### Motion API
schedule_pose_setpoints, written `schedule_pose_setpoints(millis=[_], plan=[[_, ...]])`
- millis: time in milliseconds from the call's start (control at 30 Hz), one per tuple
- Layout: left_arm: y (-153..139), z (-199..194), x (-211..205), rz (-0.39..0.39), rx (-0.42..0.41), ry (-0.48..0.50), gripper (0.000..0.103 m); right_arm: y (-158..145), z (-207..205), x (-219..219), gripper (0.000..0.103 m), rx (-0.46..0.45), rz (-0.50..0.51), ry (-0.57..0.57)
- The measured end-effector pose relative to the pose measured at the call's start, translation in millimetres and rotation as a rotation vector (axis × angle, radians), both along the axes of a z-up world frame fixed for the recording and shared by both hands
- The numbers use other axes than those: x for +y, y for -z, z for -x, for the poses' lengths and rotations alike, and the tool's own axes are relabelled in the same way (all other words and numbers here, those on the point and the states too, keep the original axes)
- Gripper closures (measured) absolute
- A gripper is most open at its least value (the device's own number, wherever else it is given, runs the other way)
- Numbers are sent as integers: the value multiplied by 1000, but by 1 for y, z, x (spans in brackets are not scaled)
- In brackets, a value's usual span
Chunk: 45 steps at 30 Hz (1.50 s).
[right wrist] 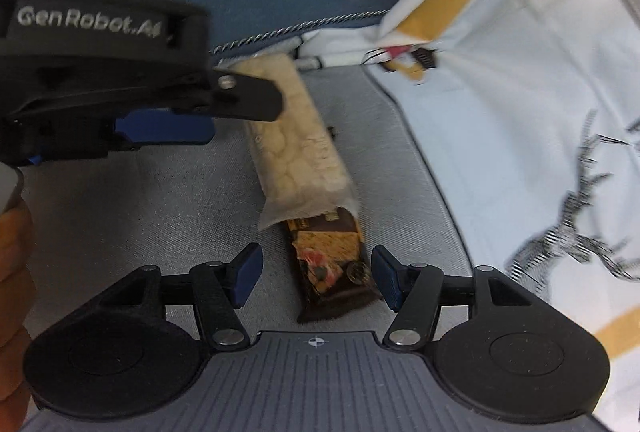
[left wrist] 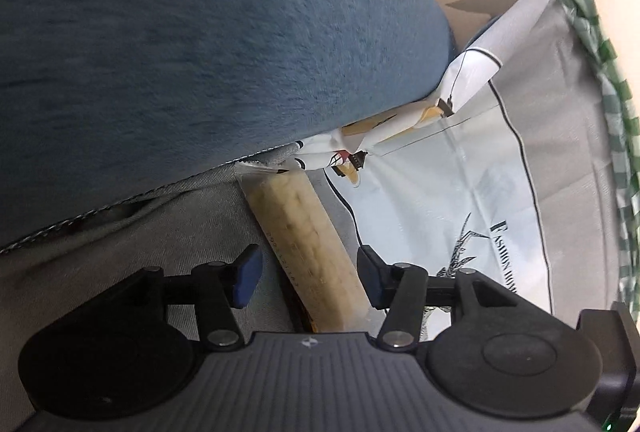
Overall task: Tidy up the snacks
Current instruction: 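Move both open tools back toward the remaining snacks, then grasp the cream-coloured bar with the left tool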
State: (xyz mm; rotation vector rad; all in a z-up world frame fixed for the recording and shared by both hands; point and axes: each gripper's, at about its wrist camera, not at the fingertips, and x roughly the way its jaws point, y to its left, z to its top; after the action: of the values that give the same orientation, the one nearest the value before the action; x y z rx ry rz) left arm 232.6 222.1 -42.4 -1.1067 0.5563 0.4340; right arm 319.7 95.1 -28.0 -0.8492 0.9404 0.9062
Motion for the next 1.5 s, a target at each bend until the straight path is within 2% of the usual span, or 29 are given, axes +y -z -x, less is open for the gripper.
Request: schedule_pose_setpoints(millis=[100, 167, 200, 233, 267, 400, 467, 533, 567, 733, 867, 1033, 1200, 1267, 1333, 1400, 1467, 1500], plan=[[3, -9, -2, -18, 16, 24, 46, 8, -1, 5, 36, 14, 3, -25], [6, -14, -3, -27, 31, 39, 47, 9, 2, 5, 39, 11, -5, -42], [8, -16, -4, -29, 40, 49, 48, 8, 3, 4, 45, 12, -11, -46], [10, -19, -6, -30, 48, 60, 51, 7, 5, 3, 59, 5, -17, -50], [10, -21, -7, -33, 53, 71, 55, 5, 6, 1, 63, -3, -19, -55], [11, -17, -8, -24, 41, 100, 67, -1, 20, -6, 68, -2, -10, -86], [9, -14, -9, -27, 35, 109, 70, -5, 27, -9, 78, -17, -1, -77], [7, -10, -7, -22, 29, 121, 73, -12, 34, -11, 98, -22, 13, -39], [5, -9, -7, -23, 27, 135, 74, -17, 38, -12, 102, -24, 20, -21], [-7, 13, -9, -47, 59, 204, 74, -37, 61, -27, 102, -16, 15, 99], [-15, 38, -13, -92, 124, 277, 74, -47, 93, -40, 102, -1, 18, 180], [-16, 71, -24, -100, 201, 412, 74, -63, 126, -61, 102, 8, -6, 278], [-24, 98, -40, -168, 227, 487, 75, -79, 163, -79, 102, -62, -83, 324], [-22, 105, -43, -186, 267, 489, 75, -92, 175, -90, 97, -91, -127, 320], [-23, 111, -43, -208, 290, 465, 74, -105, 182, -98, 80, -119, -153, 309], [-25, 112, -43, -239, 311, 447, 66, -115, 179, -103, 63, -141, -171, 320], [-26, 109, -46, -260, 323, 439, 60, -119, 170, -105, 61, -145, -187, 336], [-27, 106, -48, -270, 323, 440, 53, -119, 164, -105, 61, -142, -189, 334]])
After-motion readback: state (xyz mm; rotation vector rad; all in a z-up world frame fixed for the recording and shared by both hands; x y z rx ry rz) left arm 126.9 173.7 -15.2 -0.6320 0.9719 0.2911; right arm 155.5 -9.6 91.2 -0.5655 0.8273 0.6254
